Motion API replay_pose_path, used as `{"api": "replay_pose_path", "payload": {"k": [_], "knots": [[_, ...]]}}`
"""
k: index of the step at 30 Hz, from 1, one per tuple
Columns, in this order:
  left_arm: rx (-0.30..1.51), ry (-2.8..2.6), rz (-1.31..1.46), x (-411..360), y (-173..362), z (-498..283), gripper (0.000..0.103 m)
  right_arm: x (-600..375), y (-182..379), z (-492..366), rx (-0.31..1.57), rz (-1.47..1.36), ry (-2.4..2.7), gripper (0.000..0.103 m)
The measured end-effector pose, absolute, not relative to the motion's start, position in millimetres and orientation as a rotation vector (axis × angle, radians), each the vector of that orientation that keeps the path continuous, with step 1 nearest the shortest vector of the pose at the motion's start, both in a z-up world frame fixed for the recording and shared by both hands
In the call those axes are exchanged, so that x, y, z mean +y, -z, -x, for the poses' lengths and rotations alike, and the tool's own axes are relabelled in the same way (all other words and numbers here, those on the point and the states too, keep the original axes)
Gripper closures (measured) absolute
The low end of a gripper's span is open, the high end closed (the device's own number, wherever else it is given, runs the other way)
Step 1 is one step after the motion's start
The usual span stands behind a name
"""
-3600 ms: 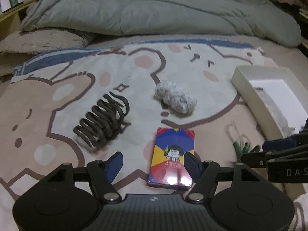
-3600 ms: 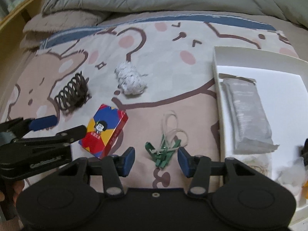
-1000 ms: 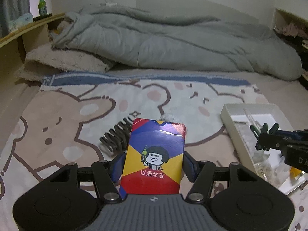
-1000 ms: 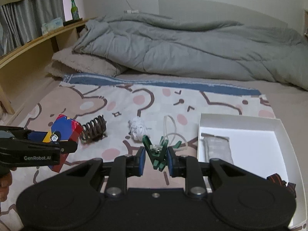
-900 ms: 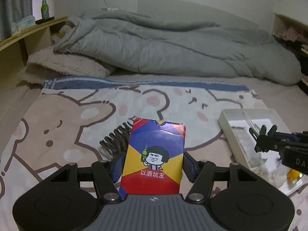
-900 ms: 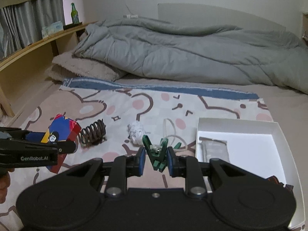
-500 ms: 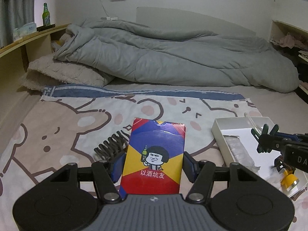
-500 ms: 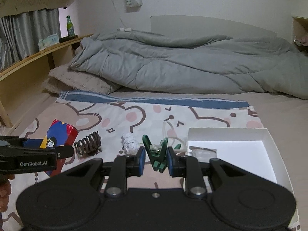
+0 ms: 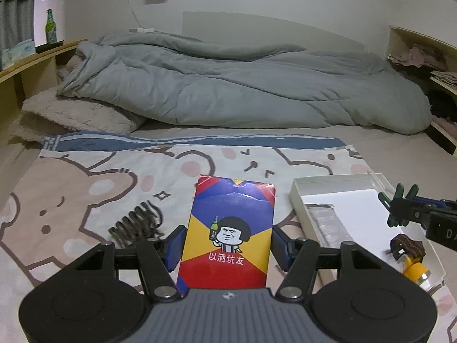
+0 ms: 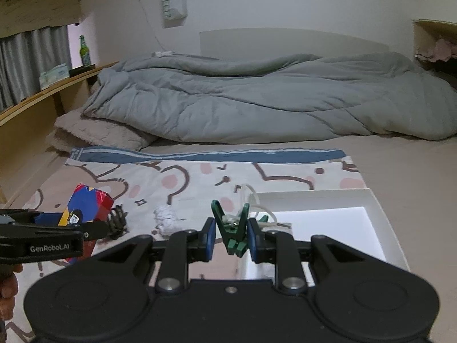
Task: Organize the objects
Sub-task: 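Lift and carry the clothespin with the right tool while the left tool carries the card box to the box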
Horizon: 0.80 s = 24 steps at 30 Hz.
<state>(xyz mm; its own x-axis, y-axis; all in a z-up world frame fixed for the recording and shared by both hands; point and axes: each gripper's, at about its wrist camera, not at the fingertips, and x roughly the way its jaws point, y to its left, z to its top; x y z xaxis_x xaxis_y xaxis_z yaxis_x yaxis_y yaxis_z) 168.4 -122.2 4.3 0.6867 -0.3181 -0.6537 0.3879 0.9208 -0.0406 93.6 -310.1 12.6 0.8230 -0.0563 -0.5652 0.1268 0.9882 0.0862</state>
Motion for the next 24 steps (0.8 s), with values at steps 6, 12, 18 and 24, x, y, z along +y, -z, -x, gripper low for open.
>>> {"api": "replay_pose_path", "payload": {"k": [6, 12, 18, 24], "knots": [[0.706, 0.432, -0.103, -141.7, -3.7, -166.7, 0.041, -337.3, -11.8, -86.1, 0.594, -0.135, 0.156, 0.079], [0.708, 0.459, -0.095, -160.4, -2.4, -165.5, 0.041, -363.9, -11.1, -78.5, 0.588, -0.165, 0.211, 0.079], [0.710, 0.488, -0.092, -179.0, -0.3, -164.9, 0.041, -383.6, -5.1, -75.9, 0.602, -0.173, 0.253, 0.079], [0.709, 0.521, -0.098, -195.1, 3.1, -164.1, 0.041, -398.4, 8.7, -81.8, 0.650, -0.183, 0.272, 0.079]]}}
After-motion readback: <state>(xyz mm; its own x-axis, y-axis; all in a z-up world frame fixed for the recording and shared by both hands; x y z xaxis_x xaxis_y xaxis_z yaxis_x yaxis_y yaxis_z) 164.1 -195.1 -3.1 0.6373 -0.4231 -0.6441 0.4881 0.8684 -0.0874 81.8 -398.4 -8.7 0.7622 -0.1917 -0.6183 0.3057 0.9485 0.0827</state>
